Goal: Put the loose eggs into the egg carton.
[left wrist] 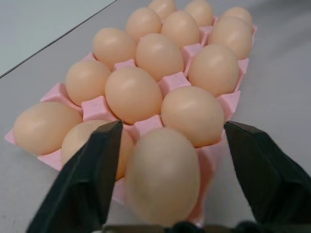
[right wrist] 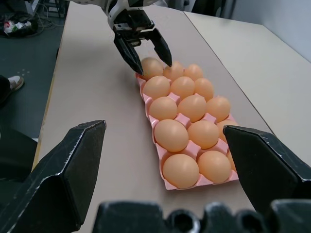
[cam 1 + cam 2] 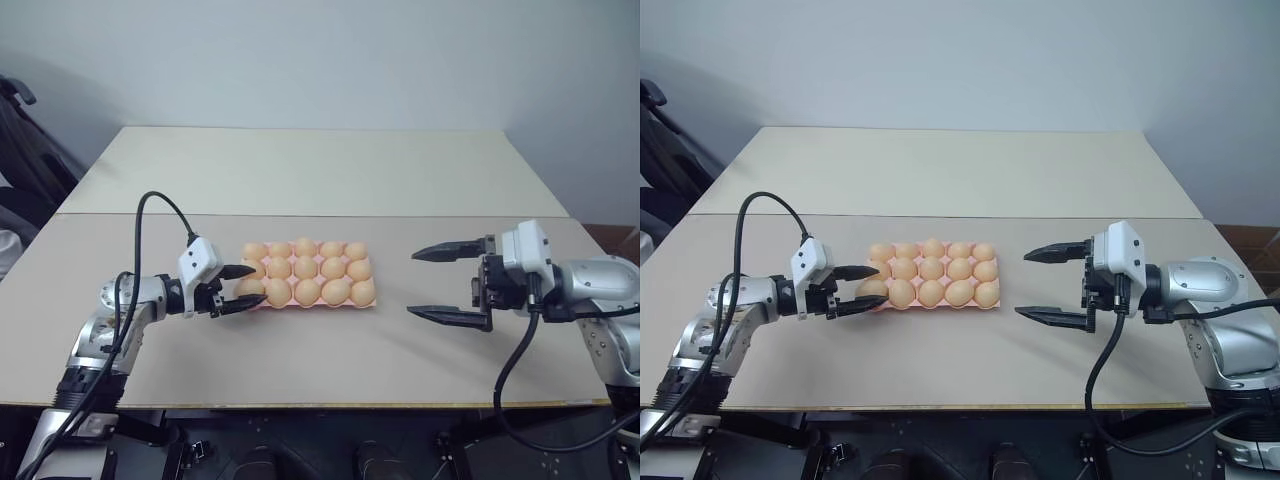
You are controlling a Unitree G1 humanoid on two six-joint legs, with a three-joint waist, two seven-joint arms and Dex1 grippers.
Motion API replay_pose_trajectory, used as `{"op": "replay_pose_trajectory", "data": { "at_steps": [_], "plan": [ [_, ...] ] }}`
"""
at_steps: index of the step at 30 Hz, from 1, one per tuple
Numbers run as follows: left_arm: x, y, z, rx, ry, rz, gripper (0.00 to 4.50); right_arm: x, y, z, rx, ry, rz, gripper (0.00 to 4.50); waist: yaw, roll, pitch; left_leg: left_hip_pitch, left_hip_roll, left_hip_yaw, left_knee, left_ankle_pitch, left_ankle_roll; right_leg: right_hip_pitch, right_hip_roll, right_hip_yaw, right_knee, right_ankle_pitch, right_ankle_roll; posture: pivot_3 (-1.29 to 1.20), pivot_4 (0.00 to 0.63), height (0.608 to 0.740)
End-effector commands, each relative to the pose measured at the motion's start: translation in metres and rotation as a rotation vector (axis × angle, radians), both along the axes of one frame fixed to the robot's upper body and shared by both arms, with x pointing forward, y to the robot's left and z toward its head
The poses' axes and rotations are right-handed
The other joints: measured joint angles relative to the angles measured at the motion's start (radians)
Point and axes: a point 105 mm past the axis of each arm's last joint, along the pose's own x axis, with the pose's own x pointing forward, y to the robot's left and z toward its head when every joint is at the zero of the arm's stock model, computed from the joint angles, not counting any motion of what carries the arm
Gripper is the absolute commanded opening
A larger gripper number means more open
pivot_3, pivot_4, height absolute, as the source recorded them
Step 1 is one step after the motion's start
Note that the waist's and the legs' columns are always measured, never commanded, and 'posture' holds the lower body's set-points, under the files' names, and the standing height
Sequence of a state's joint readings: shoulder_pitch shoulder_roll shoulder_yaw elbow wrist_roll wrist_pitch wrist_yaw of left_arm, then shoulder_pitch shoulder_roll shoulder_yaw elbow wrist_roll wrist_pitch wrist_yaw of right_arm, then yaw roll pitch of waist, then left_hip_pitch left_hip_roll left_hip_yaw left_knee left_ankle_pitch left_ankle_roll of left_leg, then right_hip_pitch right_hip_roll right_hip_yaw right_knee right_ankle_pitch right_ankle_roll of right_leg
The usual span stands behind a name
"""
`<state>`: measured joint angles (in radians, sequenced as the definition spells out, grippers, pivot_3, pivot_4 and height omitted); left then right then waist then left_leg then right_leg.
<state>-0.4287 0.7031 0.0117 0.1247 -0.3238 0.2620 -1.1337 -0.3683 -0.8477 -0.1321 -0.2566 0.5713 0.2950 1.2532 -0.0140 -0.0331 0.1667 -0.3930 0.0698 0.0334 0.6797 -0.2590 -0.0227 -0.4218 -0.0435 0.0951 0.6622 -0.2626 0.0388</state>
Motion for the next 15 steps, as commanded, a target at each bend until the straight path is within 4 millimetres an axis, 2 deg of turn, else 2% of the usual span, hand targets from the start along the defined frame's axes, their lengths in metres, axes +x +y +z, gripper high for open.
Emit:
{"op": "replay_pose_trajectory", "data": {
  "at_steps": [1,4,7,11,15],
  "plan": [
    [-0.004,0.002,0.023,-0.025,-0.073,-0.02,4.48,-0.004,-0.002,0.011,0.008,-0.047,-0.002,4.5,0.0,0.0,0.0,0.0,0.0,0.0,0.0,0.0,0.0,0.0,0.0,0.0,0.0,0.0,0.0,0.0,0.15,0.74],
    [-0.008,0.01,0.035,-0.022,-0.124,-0.004,4.48,-0.003,-0.002,0.011,0.009,-0.046,-0.003,4.5,-0.003,0.0,0.0,0.0,0.0,0.0,0.0,0.0,0.0,0.0,0.0,0.0,0.0,0.0,0.0,0.0,0.15,0.74],
    [-0.017,0.025,0.056,-0.056,-0.165,0.037,4.48,-0.003,-0.003,0.011,0.009,-0.044,-0.003,4.5,-0.006,0.0,0.0,0.0,0.0,0.0,0.0,0.0,0.0,0.0,0.0,0.0,0.0,0.0,0.0,0.0,0.15,0.74],
    [-0.035,0.054,0.07,-0.055,-0.167,0.095,4.48,-0.001,-0.004,0.011,0.007,-0.038,-0.006,4.5,-0.009,0.0,0.0,0.0,0.0,0.0,0.0,0.0,0.0,0.0,0.0,0.0,0.0,0.0,0.0,0.0,0.15,0.74],
    [-0.07,0.08,0.074,-0.037,-0.125,0.122,4.48,0.0,-0.005,0.011,0.007,-0.033,-0.007,4.5,-0.01,0.0,0.0,0.0,0.001,0.0,-0.001,0.0,0.0,-0.001,0.0,0.0,-0.001,0.0,0.0,0.0,0.15,0.74]
  ]
}}
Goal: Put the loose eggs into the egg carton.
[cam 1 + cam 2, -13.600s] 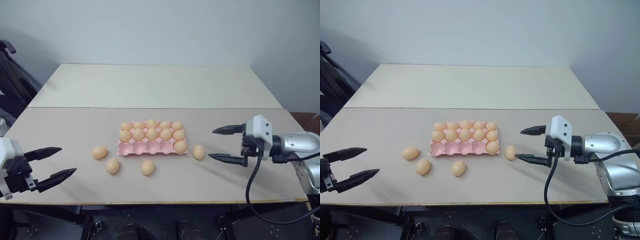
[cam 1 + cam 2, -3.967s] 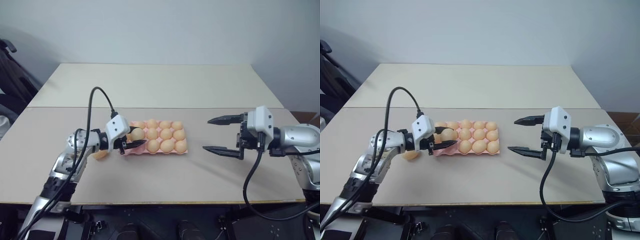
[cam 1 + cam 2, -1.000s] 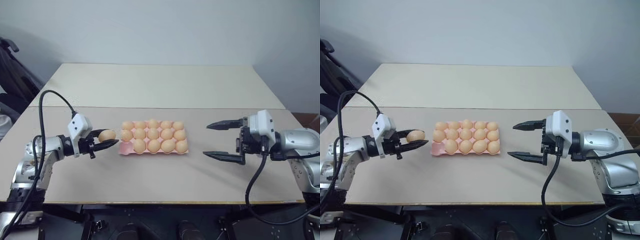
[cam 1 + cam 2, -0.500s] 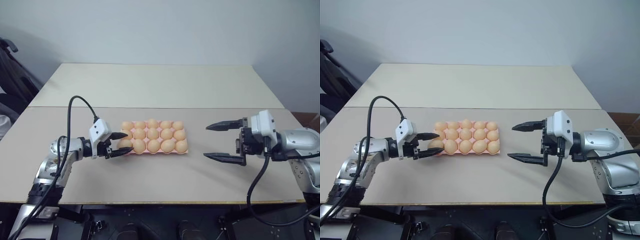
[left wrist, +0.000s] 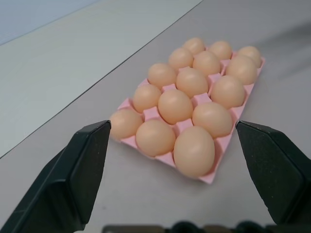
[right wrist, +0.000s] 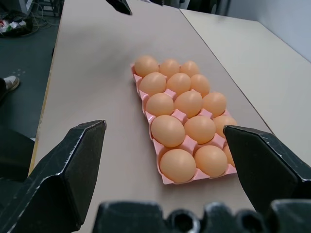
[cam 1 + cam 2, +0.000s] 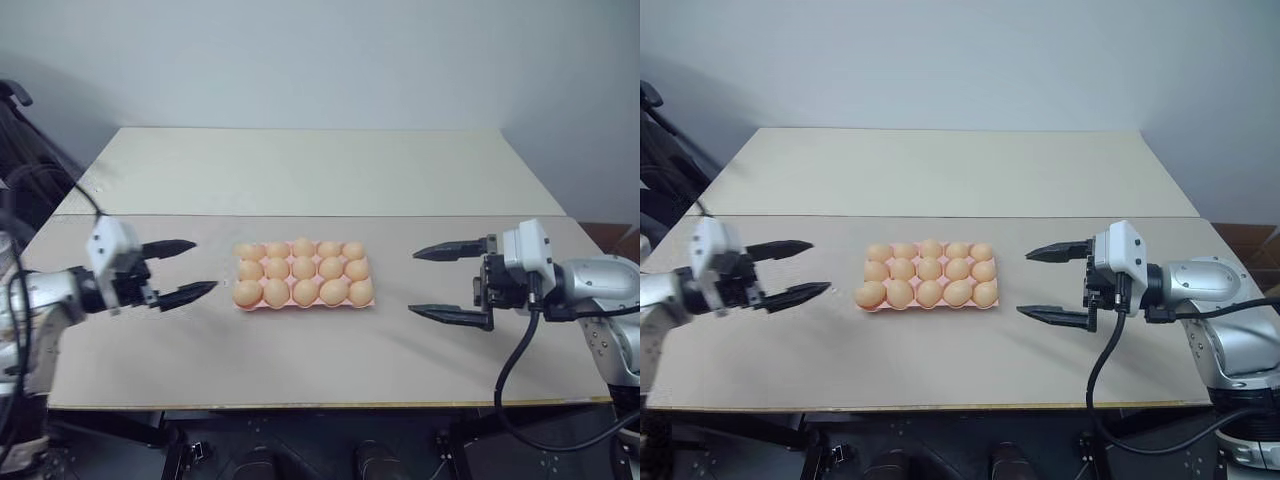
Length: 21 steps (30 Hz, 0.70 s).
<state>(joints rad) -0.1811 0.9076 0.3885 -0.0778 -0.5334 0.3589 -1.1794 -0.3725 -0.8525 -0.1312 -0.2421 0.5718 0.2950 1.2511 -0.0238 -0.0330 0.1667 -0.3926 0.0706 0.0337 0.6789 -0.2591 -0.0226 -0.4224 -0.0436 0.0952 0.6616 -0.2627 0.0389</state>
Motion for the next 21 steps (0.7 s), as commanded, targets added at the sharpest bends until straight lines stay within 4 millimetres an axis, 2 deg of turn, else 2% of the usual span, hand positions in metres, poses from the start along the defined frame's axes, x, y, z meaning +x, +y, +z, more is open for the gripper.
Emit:
{"op": "replay_pose_trajectory", "data": {
  "at_steps": [1,5,10,21],
  "plan": [
    [-0.031,0.011,0.016,0.014,-0.01,-0.018,4.48,-0.001,-0.003,0.01,0.006,-0.038,0.003,4.5,-0.001,0.0,0.0,0.0,0.0,0.0,0.0,0.0,0.0,0.0,0.0,0.0,0.0,0.0,0.0,0.0,0.15,0.74],
    [-0.059,0.023,0.016,0.023,0.04,0.01,4.48,0.0,-0.005,0.009,0.008,-0.028,-0.003,4.5,0.002,0.0,0.0,0.001,0.001,0.001,0.0,0.0,0.0,0.0,0.0,0.0,0.0,0.0,0.0,0.0,0.15,0.74],
    [-0.078,0.029,0.026,-0.013,0.041,0.069,4.48,-0.002,-0.009,0.006,0.011,0.003,-0.008,4.5,0.01,0.0,0.0,0.001,0.001,0.001,0.0,0.0,0.0,0.001,0.0,-0.001,0.0,0.0,0.0,0.0,0.15,0.74],
    [-0.092,0.024,0.023,-0.032,0.059,0.099,4.48,0.0,-0.009,0.006,0.002,0.014,0.009,4.5,0.006,0.0,0.0,0.002,0.0,0.001,-0.001,0.0,0.0,0.001,0.0,0.0,-0.001,0.0,0.0,0.0,0.15,0.74]
  ]
}}
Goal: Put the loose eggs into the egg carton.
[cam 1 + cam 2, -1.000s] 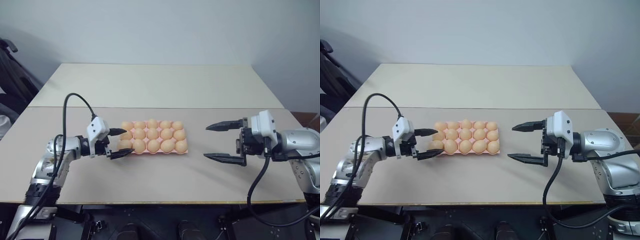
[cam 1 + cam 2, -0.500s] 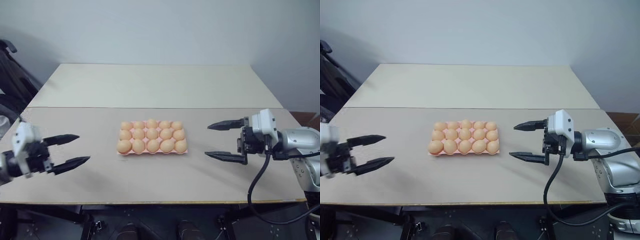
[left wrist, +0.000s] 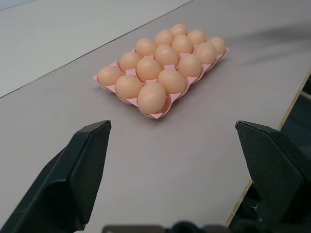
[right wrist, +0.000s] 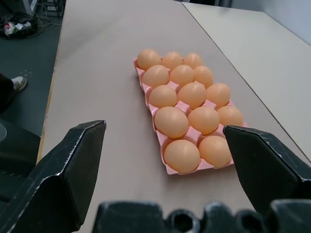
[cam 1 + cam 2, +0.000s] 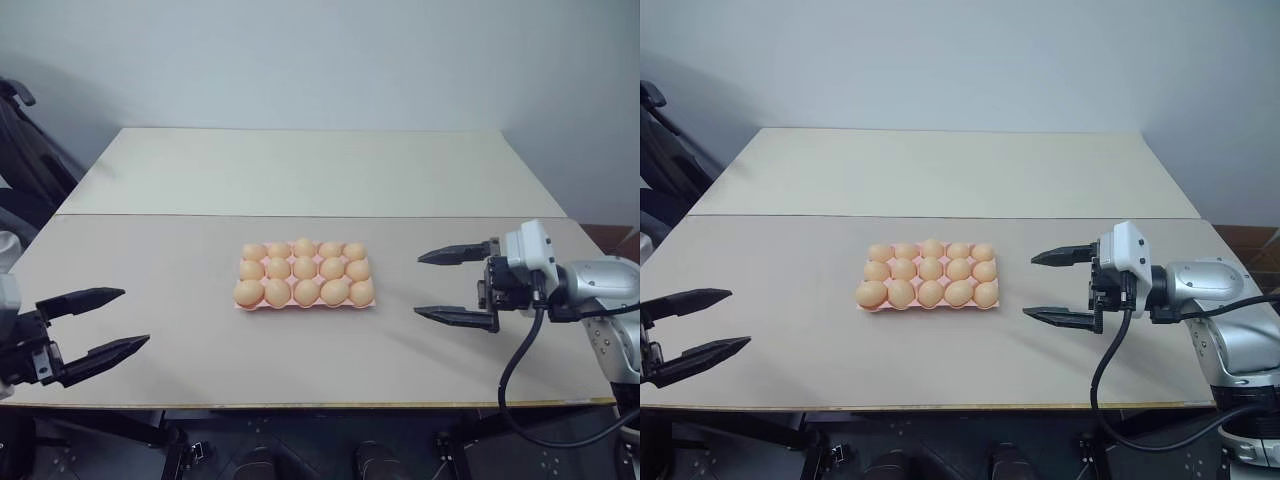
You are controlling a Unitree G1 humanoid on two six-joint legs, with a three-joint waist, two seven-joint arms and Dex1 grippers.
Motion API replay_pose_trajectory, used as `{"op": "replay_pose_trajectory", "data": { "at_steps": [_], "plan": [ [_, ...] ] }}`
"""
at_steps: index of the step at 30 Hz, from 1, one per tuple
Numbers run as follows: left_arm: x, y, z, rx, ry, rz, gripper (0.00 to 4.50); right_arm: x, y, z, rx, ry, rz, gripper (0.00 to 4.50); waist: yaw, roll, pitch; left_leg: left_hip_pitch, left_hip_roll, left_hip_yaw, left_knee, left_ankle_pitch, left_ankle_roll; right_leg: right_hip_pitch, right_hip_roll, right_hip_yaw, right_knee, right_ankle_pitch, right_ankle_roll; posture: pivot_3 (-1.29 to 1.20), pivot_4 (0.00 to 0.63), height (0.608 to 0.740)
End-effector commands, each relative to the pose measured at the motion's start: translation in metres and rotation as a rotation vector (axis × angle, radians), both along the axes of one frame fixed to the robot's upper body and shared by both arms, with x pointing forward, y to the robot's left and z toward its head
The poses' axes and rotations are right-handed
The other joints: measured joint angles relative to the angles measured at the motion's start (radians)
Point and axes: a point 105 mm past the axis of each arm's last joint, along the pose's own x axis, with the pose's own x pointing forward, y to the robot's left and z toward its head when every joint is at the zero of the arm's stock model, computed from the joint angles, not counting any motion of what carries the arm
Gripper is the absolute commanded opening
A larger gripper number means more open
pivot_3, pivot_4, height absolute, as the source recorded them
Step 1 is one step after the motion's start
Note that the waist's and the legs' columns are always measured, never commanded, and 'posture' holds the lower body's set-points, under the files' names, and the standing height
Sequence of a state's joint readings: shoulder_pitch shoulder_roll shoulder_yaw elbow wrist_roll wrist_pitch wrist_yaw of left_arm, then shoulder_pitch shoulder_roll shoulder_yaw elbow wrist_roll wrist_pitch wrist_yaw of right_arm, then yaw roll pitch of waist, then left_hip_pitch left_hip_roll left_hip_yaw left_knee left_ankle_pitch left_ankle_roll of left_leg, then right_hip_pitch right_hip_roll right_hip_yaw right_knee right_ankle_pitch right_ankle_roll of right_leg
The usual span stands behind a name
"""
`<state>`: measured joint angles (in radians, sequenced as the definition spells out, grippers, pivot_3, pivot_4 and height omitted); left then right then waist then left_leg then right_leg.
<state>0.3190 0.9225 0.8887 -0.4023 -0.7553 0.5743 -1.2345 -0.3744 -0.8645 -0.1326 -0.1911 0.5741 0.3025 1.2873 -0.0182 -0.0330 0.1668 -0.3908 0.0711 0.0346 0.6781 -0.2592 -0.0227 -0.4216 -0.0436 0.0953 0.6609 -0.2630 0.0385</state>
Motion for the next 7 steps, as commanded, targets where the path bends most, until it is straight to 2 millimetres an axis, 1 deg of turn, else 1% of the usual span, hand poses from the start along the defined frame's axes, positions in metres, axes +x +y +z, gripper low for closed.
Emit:
{"op": "replay_pose_trajectory", "data": {
  "at_steps": [1,7],
  "plan": [
    [-0.0039,-0.0037,0.0099,0.002,-0.043,0.0,4.48,-0.0026,-0.0002,0.0108,0.007,-0.033,0.017,4.5,0.0,0.0,0.0,0.0,0.0,0.0,0.0,0.0,0.0,0.0,0.0,0.0,0.0,0.0,0.0,0.0,0.15,0.74],
    [-0.0033,-0.0074,0.0083,0.006,-0.032,-0.002,4.48,-0.0037,0.0007,0.01,0.009,-0.031,0.02,4.5,0.0,0.0,0.0,0.0,0.0,0.0,0.0,0.0,0.0,0.0,0.0,0.0,0.0,0.0,0.0,0.0,0.15,0.74]
  ]
}}
